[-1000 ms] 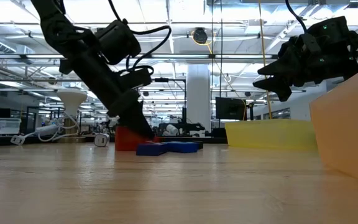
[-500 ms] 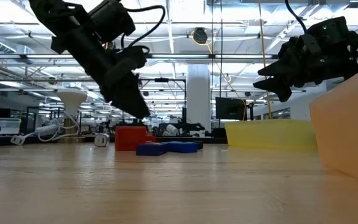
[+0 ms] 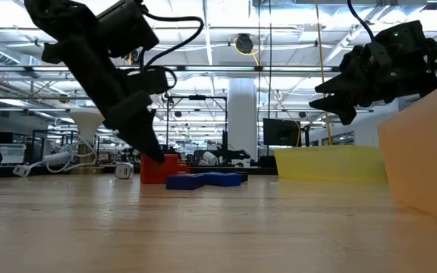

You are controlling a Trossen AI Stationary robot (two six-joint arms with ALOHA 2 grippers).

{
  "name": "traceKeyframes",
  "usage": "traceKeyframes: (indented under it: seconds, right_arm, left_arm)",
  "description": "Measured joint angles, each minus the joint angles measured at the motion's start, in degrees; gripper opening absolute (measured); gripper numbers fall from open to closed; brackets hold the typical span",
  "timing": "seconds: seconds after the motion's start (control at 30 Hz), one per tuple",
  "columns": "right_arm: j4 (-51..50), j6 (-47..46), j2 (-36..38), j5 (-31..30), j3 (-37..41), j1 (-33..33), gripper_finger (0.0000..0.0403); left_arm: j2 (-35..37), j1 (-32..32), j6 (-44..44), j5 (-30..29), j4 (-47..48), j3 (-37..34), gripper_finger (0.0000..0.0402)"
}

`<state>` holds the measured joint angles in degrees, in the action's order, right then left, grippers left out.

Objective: Pick & Place Office items
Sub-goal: Put the bottom red charger adapter into the yellow bin

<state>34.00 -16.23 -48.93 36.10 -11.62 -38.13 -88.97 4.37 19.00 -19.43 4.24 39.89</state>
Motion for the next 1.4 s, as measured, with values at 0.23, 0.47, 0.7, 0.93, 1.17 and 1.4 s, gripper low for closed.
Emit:
traceKeyframes:
  seconds: [0.23,0.47,0.7,0.93,1.17,1.4]
  right_arm:
    - [-0.04,0.00,0.00,0.00,0.00,0.00,0.0212]
    - [-0.02,0.00,0.02,0.00,0.00,0.00,0.0212]
    - [-0.02,0.00,0.02,0.00,0.00,0.00,0.0212]
    - [-0.16,-0.02,0.00,0.00,0.00,-0.02,0.0212]
    - [-0.81,0.33,0.02,-0.07,0.00,0.00,0.0212]
    - [0.07,1.51,0.01,-0.19,0.00,0.00,0.0212]
  left_arm:
    - [-0.02,0.73,1.07,-3.53,-6.34,-4.88,0.0321]
    - [0.00,0.62,0.82,-0.47,-16.71,-8.78,0.0321]
    - [0.00,0.60,0.98,-1.89,-17.01,-10.27,0.0321]
    - [0.02,0.42,0.06,-3.11,-18.26,-10.70,0.0321]
    - [0.02,0.39,-0.60,-3.16,-18.59,-10.70,0.0321]
    - [-1.45,0.40,0.66,-3.17,-19.46,-10.74,0.0321]
